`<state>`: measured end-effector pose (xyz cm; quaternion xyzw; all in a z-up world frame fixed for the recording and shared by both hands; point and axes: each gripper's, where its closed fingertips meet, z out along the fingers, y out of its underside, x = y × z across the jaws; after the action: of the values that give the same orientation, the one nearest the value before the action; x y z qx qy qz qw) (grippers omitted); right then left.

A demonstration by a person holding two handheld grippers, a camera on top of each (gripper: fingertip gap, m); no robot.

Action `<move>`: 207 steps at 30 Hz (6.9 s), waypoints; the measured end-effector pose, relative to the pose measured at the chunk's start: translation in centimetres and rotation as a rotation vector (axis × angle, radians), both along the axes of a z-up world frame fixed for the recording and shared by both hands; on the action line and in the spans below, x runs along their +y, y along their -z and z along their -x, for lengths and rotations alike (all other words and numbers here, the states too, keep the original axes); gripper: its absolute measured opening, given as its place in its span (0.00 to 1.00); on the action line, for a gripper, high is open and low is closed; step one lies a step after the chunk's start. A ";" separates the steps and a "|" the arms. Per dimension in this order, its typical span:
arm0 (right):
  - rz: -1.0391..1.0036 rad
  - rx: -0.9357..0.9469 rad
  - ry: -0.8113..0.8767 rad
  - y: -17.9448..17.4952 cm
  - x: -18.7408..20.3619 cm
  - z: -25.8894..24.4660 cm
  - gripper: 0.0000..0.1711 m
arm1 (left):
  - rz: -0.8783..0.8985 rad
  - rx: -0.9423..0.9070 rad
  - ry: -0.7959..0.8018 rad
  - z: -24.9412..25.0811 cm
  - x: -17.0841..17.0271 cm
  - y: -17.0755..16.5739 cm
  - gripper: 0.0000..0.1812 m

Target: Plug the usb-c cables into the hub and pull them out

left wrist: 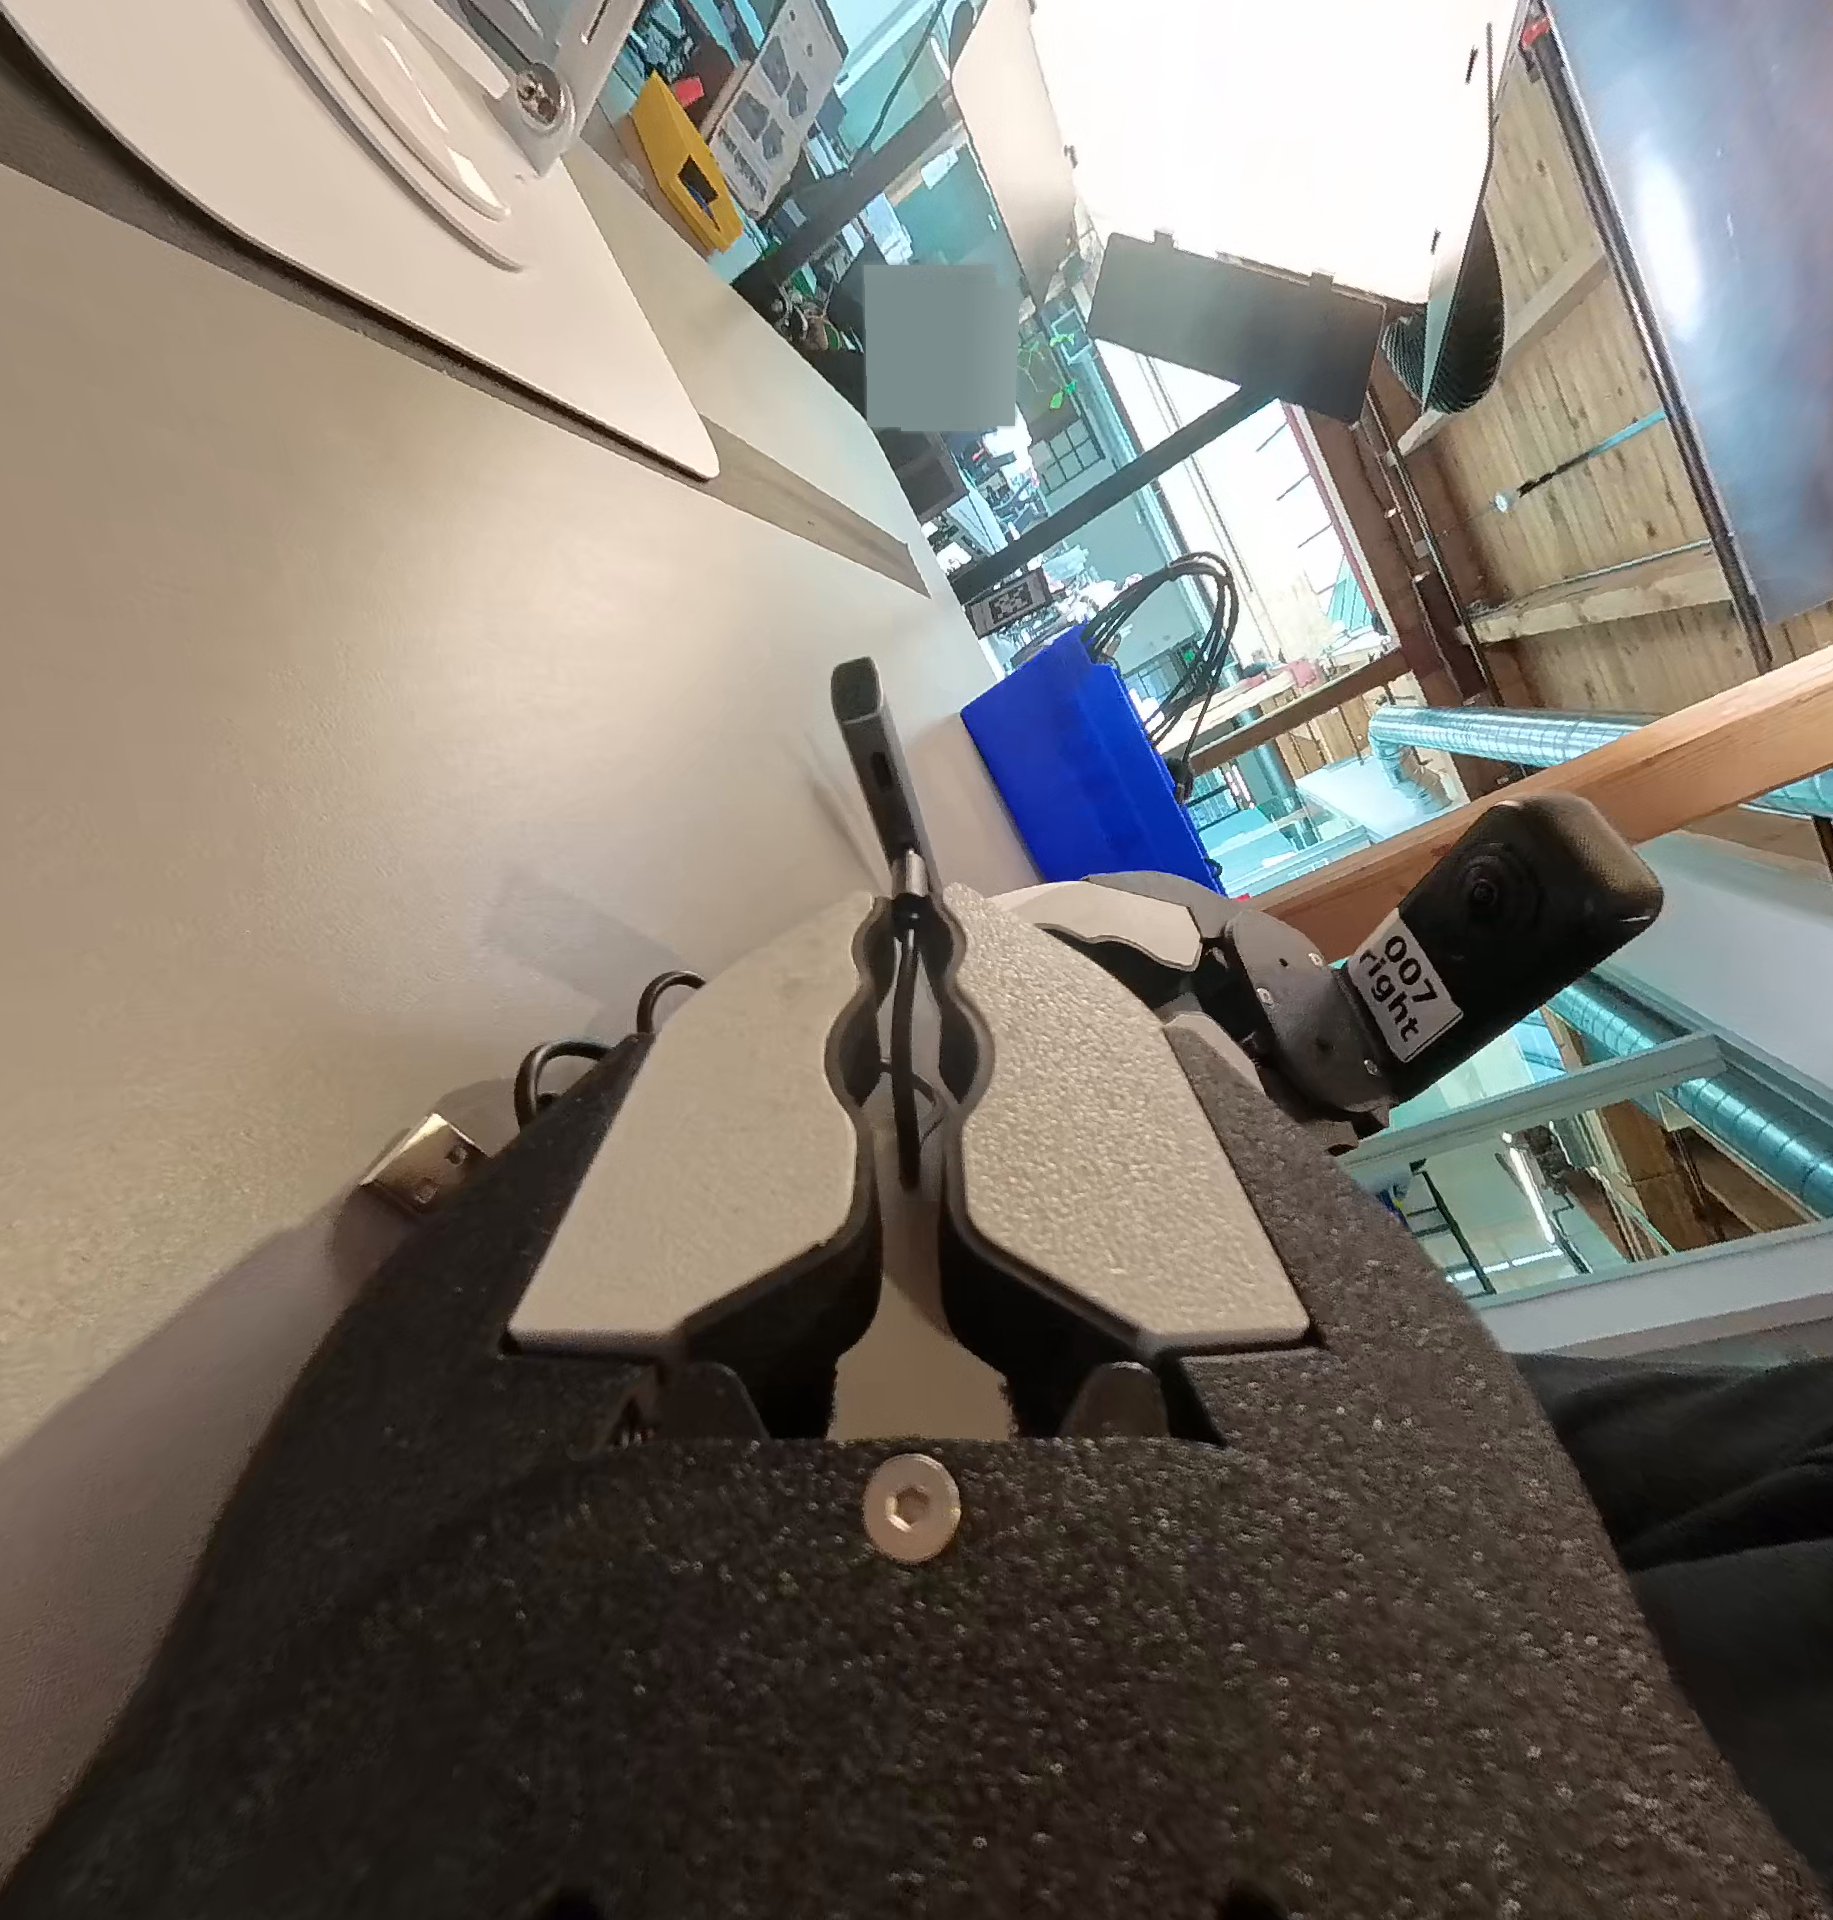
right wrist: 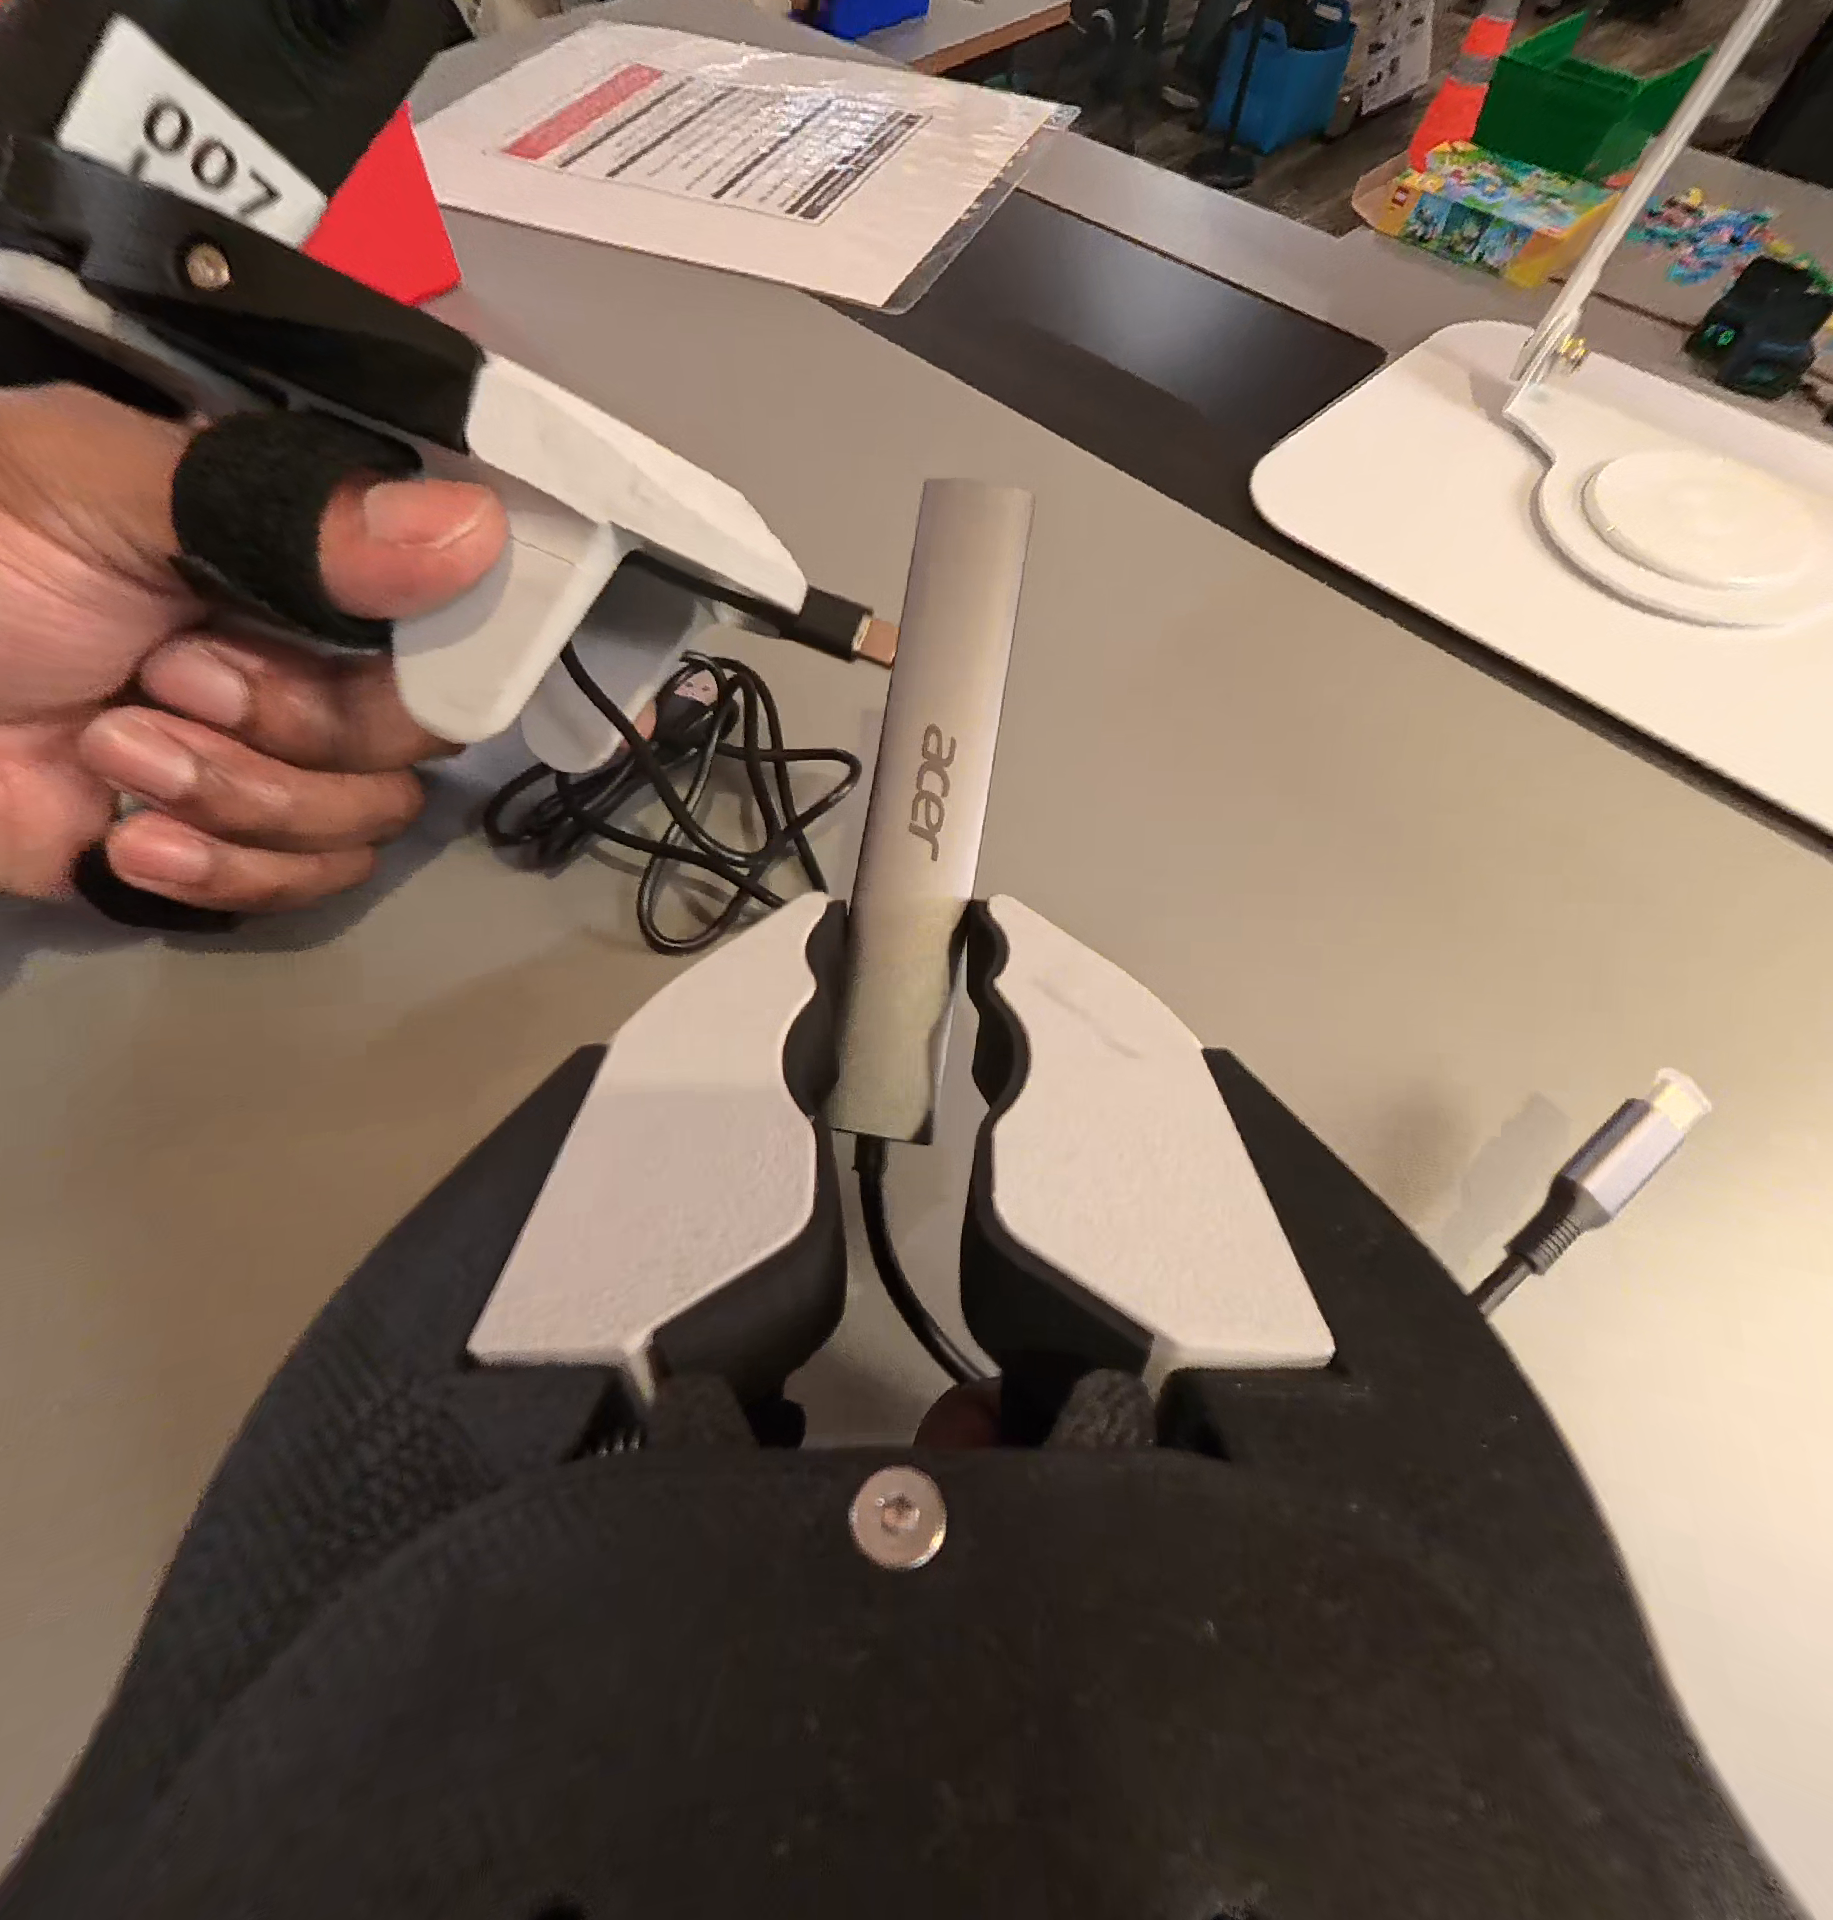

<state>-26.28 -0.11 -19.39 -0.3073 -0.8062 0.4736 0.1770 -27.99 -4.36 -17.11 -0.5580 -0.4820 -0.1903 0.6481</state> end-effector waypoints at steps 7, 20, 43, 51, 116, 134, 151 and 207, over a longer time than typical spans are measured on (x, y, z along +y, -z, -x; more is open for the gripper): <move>0.031 -0.043 0.029 0.1 -0.4 -0.2 0.13 | 0.032 0.024 -0.089 0.6 -0.3 0.1 0.03; 0.068 -0.056 0.084 -0.1 -0.2 0.2 0.13 | 0.071 0.022 -0.078 0.5 0.2 0.5 0.03; -0.084 0.155 0.000 -0.5 0.1 0.4 0.13 | -0.047 -0.018 0.063 -0.8 0.9 -0.3 0.04; -0.216 0.238 -0.002 0.0 0.8 0.7 0.13 | -0.009 -0.011 0.078 -1.0 1.3 0.0 0.04; -0.126 0.209 -0.225 -1.4 1.5 -1.7 0.26 | 0.047 0.027 0.192 -2.9 2.4 0.3 0.04; -0.282 0.317 -0.172 -0.6 0.9 -1.1 0.16 | 0.149 0.120 0.308 -4.8 4.1 0.8 0.03; -0.274 0.268 -0.159 -0.5 0.3 -1.2 0.17 | 0.117 0.113 0.276 -4.3 3.6 0.4 0.03; -0.402 0.332 -0.173 -0.3 0.5 -1.6 0.16 | 0.180 0.113 0.356 -5.3 4.3 1.4 0.03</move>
<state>-24.67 0.36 -19.12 -0.1143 -0.8670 0.3614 0.3233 -22.69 -0.03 -18.47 -0.6997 -0.3535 -0.2264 0.5780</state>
